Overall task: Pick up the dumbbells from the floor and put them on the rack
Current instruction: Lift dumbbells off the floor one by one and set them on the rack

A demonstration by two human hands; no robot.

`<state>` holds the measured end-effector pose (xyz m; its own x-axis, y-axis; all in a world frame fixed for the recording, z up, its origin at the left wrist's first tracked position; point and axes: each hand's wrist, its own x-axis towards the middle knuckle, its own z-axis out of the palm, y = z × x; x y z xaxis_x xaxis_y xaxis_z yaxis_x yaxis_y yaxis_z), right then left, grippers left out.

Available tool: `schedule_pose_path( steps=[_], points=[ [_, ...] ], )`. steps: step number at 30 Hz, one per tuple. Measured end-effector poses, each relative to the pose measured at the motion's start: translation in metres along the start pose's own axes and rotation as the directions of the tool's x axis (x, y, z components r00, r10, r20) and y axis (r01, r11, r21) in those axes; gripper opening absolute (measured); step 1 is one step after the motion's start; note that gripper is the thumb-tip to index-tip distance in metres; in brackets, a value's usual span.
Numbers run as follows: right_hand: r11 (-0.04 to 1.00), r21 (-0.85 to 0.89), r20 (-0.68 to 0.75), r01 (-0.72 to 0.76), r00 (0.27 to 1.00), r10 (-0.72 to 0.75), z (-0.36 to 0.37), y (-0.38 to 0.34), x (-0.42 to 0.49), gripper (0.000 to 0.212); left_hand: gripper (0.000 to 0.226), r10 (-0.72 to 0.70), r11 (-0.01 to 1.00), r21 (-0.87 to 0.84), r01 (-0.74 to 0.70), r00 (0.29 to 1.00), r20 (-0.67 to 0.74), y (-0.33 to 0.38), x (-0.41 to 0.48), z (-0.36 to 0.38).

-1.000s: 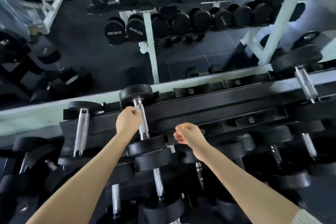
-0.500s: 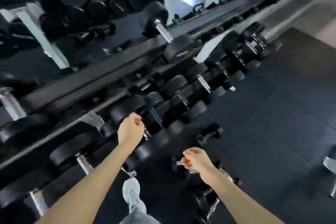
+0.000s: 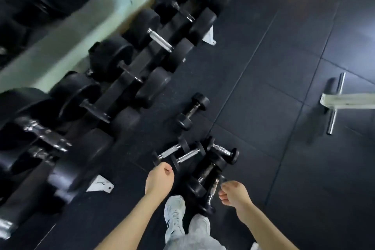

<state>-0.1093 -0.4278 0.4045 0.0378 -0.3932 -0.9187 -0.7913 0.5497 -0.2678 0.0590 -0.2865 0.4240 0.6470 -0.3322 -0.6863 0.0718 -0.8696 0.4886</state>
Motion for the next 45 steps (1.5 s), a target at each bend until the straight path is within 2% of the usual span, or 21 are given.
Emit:
schedule_pose_path(
  steps=[3, 9, 11, 12, 14, 17, 18, 21, 23, 27, 31, 36, 41, 45],
  points=[
    [0.999, 0.041, -0.035, -0.024, 0.999, 0.025, -0.006, 0.031, 0.053, 0.023, 0.014, 0.008, 0.997, 0.07, -0.016, 0.994, 0.11, -0.009, 0.032, 0.052],
    [0.978, 0.188, -0.077, -0.095, 0.991, 0.111, 0.0, 0.103, 0.157, 0.011, 0.02, -0.016, 0.995, 0.1, -0.013, 0.958, 0.286, -0.033, 0.075, 0.164],
    [0.973, 0.194, -0.091, -0.121, 0.986, 0.14, 0.006, 0.131, 0.195, 0.009, 0.021, -0.044, 0.994, 0.113, 0.003, 0.93, 0.365, -0.043, 0.088, 0.213],
    [0.973, 0.19, -0.09, -0.134, 0.984, 0.153, 0.009, 0.144, 0.216, 0.008, 0.028, -0.055, 0.993, 0.116, 0.011, 0.922, 0.383, -0.05, 0.097, 0.239],
    [0.98, 0.145, -0.071, -0.137, 0.986, 0.148, 0.017, 0.167, 0.26, 0.011, 0.038, -0.064, 0.994, 0.108, 0.022, 0.914, 0.402, -0.062, 0.119, 0.286],
    [0.995, 0.04, -0.034, -0.093, 0.995, 0.094, 0.03, 0.194, 0.331, 0.028, 0.024, -0.086, 0.995, 0.074, 0.06, 0.9, 0.427, -0.077, 0.156, 0.346],
    [0.997, 0.022, -0.016, -0.076, 0.997, 0.077, 0.034, 0.2, 0.351, 0.03, 0.032, -0.111, 0.993, 0.082, 0.085, 0.902, 0.418, -0.081, 0.17, 0.364],
    [0.997, 0.046, 0.055, -0.063, 0.997, 0.06, 0.044, 0.213, 0.402, 0.021, 0.043, -0.211, 0.977, 0.049, 0.208, 0.896, 0.391, -0.103, 0.213, 0.409],
    [0.987, 0.129, 0.102, -0.091, 0.992, 0.078, 0.055, 0.233, 0.44, 0.026, 0.041, -0.311, 0.948, 0.056, 0.313, 0.871, 0.38, -0.129, 0.238, 0.448],
    [0.873, 0.419, 0.306, -0.251, 0.944, 0.125, 0.067, 0.236, 0.443, 0.034, 0.014, -0.321, 0.924, -0.048, 0.38, 0.836, 0.445, -0.138, 0.241, 0.456],
    [0.787, 0.509, 0.407, -0.347, 0.903, 0.135, 0.069, 0.242, 0.447, 0.04, 0.018, -0.329, 0.896, -0.137, 0.424, 0.837, 0.438, -0.143, 0.25, 0.467],
    [0.823, 0.516, 0.337, -0.238, 0.94, 0.06, 0.058, 0.234, 0.428, 0.04, 0.014, -0.251, 0.913, -0.192, 0.359, 0.868, 0.429, -0.126, 0.234, 0.457],
    [0.884, 0.445, 0.299, -0.14, 0.954, 0.001, 0.026, 0.209, 0.374, 0.041, 0.023, -0.238, 0.903, -0.244, 0.353, 0.886, 0.398, -0.088, 0.197, 0.427],
    [0.939, 0.338, 0.253, -0.064, 0.967, -0.026, -0.004, 0.179, 0.304, 0.041, 0.018, -0.223, 0.877, -0.331, 0.348, 0.905, 0.363, -0.043, 0.146, 0.385]
  ],
)
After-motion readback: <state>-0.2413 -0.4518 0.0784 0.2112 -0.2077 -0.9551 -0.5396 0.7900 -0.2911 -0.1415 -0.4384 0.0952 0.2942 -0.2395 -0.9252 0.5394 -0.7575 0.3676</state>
